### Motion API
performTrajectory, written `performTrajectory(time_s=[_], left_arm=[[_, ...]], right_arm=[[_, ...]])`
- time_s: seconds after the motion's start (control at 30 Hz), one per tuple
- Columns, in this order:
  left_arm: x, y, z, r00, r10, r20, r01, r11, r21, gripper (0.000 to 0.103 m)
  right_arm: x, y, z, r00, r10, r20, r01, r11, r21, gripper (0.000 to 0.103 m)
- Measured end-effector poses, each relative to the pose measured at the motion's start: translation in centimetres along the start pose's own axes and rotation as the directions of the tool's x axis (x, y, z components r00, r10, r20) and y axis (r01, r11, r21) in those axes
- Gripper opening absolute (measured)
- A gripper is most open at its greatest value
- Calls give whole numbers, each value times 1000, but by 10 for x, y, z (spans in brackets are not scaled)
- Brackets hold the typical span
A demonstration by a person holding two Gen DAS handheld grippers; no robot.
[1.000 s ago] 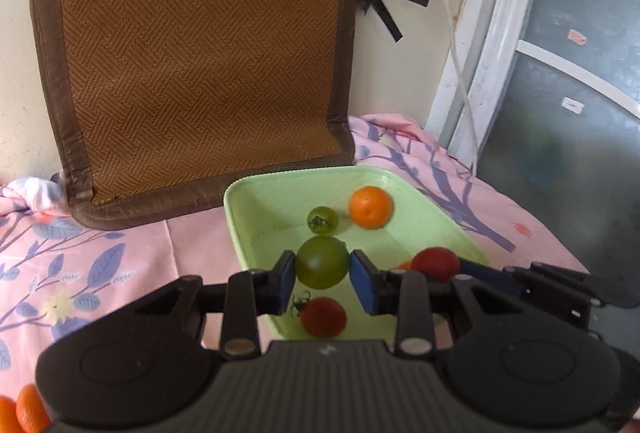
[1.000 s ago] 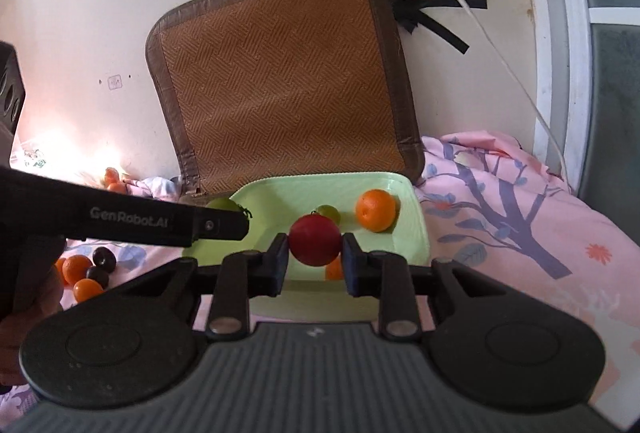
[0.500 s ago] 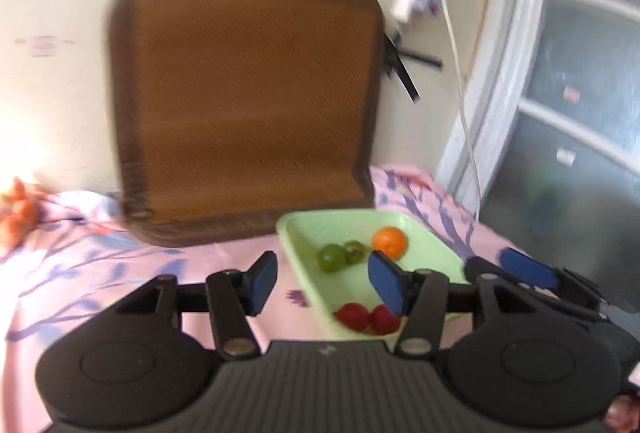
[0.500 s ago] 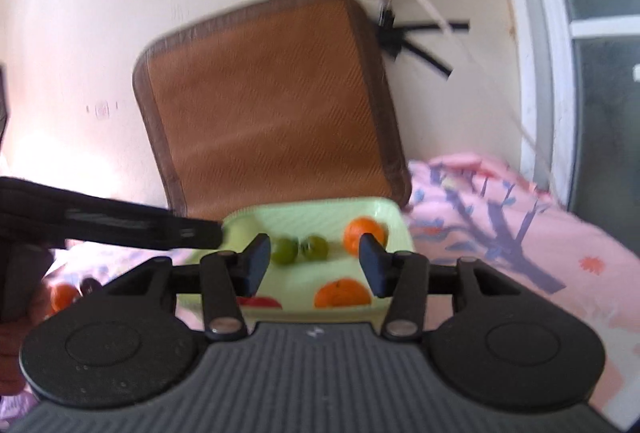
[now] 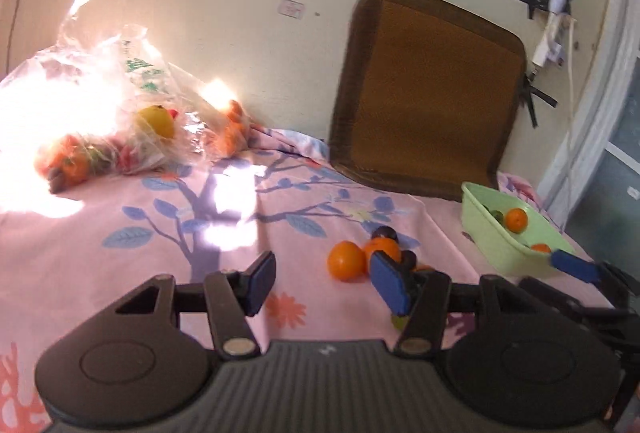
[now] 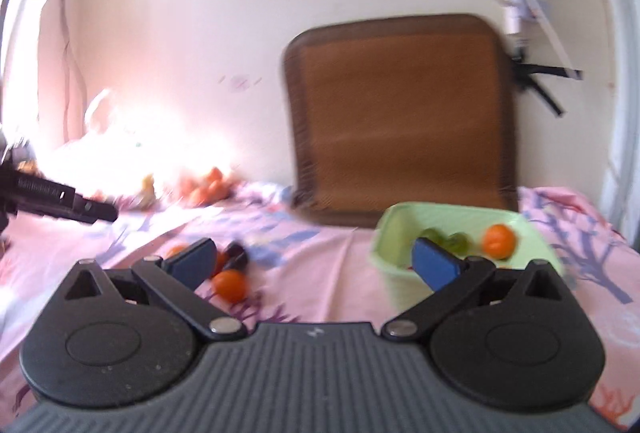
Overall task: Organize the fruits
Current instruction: 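Grasp a green tomato with the left gripper while the right gripper grasps an orange tomato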
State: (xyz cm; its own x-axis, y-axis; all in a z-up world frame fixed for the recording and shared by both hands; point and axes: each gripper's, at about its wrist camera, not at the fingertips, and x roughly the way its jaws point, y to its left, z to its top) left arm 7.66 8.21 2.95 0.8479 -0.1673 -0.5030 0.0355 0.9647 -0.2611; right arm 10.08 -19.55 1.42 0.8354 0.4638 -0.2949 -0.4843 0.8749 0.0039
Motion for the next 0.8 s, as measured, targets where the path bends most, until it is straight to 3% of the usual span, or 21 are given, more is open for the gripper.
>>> performTrajectory(time_s=[0.03, 0.1, 0.13, 0.27, 0.43, 0.6, 0.7, 0.8], left_arm=[[3, -8, -4, 1000, -12, -10, 12, 999, 43, 53], [10, -27, -10, 999, -33, -25, 36, 991, 130, 53], [14, -35, -12, 998, -47, -33, 52, 985, 163, 53], [32, -56, -21, 994, -77, -79, 95, 963, 253, 54], [50, -60, -29, 987, -80, -137, 116, 953, 280, 52], [58, -54, -33, 987, -65, -148, 104, 958, 267, 29], [56, -54, -31, 987, -63, -145, 100, 960, 261, 29], [47, -61, -29, 986, -99, -130, 130, 958, 255, 29]], right_arm=[[7, 5, -2, 1000, 10, -26, -10, 1000, -11, 87], [28, 8, 0, 992, 30, -120, -30, 1000, 0, 46], [36, 8, 0, 987, 47, -156, -43, 999, 29, 42], [57, 11, 3, 970, 121, -210, -103, 990, 95, 42], [74, 23, 6, 962, 155, -227, -140, 987, 81, 43], [92, 23, 2, 944, 181, -275, -155, 981, 116, 42], [96, 18, -4, 928, 214, -305, -168, 971, 171, 35], [80, 16, -2, 940, 200, -277, -153, 971, 181, 35]])
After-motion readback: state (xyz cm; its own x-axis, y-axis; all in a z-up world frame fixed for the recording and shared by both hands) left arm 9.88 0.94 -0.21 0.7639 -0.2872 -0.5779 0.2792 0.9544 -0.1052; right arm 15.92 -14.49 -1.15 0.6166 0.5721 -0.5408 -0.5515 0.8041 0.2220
